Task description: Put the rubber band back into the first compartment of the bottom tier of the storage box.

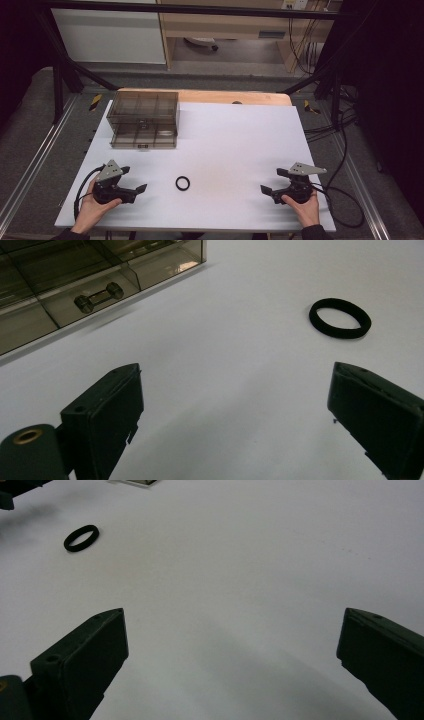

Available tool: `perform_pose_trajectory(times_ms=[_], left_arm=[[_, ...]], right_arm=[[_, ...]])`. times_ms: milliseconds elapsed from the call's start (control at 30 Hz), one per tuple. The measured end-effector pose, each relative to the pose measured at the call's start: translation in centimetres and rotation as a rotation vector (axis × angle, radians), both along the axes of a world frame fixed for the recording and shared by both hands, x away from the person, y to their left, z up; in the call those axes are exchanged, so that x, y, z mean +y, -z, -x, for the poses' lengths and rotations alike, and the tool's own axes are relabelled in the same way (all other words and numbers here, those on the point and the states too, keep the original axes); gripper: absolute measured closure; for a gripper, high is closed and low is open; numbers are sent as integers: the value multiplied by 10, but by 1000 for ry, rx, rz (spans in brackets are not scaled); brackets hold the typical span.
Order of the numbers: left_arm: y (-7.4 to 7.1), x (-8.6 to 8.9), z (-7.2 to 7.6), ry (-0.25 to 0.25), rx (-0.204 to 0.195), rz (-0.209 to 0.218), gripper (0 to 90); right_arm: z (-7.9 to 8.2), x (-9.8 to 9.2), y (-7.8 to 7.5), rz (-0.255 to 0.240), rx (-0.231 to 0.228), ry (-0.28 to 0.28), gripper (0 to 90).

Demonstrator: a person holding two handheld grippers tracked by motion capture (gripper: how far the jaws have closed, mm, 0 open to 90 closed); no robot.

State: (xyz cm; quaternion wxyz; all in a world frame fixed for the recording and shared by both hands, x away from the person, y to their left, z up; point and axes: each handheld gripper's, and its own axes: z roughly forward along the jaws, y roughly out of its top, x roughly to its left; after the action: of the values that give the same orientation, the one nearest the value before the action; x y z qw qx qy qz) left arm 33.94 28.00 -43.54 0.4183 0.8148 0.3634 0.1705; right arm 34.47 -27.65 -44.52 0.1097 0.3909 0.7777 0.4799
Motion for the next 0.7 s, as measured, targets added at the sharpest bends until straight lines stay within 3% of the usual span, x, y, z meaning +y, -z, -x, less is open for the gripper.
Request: perform_pose_trajectory(times_ms=[700], left_arm=[[0, -16, -2, 10, 14, -15, 78]], right_arm=[[0, 0, 0, 2, -2, -1, 7]])
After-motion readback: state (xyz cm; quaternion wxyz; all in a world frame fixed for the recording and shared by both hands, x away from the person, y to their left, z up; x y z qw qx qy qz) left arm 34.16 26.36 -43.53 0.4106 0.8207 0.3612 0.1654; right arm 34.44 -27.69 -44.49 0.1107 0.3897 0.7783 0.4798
